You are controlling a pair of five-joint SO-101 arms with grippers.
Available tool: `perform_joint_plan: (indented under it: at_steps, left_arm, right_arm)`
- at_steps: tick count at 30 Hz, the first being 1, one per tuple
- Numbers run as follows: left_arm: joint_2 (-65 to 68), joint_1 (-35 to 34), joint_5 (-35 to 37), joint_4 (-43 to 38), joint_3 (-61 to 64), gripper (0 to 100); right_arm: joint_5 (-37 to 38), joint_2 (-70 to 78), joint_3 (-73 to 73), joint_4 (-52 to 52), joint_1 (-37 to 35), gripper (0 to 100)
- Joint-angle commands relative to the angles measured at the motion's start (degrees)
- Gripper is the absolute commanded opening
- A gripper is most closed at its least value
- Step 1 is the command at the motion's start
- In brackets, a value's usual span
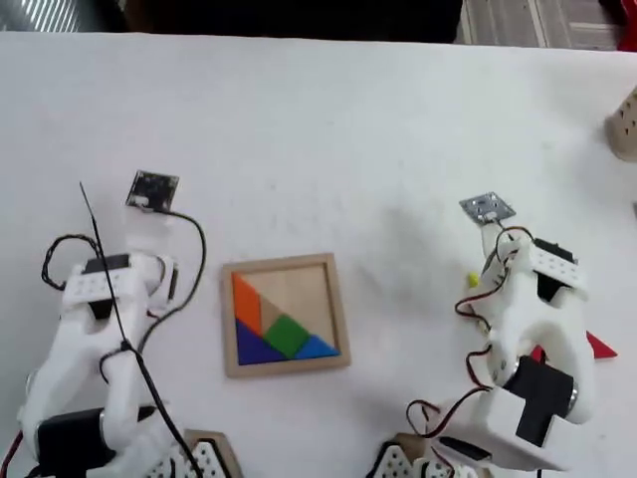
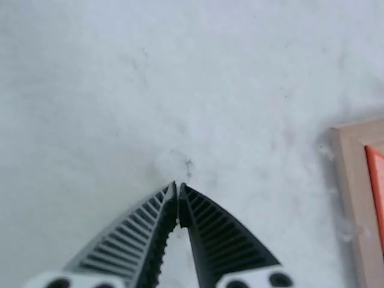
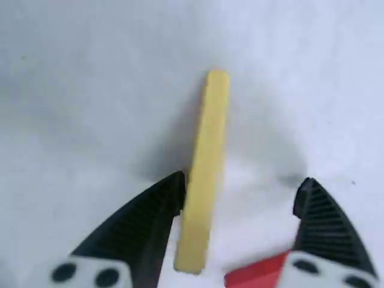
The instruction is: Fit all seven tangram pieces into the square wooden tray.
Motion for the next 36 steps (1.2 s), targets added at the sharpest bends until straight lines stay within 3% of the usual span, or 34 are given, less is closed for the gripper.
perform_joint_plan:
  at_steps: [1, 5, 11, 16, 21, 28, 36]
  left_arm:
    - [-0.04, 0.57, 0.0, -0.09, -2.64, 3]
    - [-0.04, 0.57, 0.0, -0.09, -2.64, 3]
    - [-0.04, 0.66, 0.0, -0.09, -2.64, 3]
    - [-0.04, 0.66, 0.26, -0.09, -2.64, 3]
    - [-0.04, 0.66, 0.35, -0.09, -2.64, 3]
    - [-0.04, 0.48, 0.35, -0.18, -2.64, 3]
    - [-0.04, 0.48, 0.35, -1.23, -2.55, 3]
  right_arm:
    - [-0.35, -1.36, -0.26, -0.48, -0.57, 28.6]
    - [-0.35, -1.36, 0.0, -0.13, -1.8, 24.8]
    - [-0.35, -1.63, -0.35, 1.27, -2.59, 1.2]
    - [-5.1, -1.63, -3.96, 6.55, -2.51, 1.7]
    - [-9.67, -1.63, -13.1, 18.07, -3.38, 1.7]
    - [-14.24, -1.63, -22.51, 32.75, -13.23, 1.7]
    - [-19.34, -1.71, -28.13, 42.86, -33.8, 1.7]
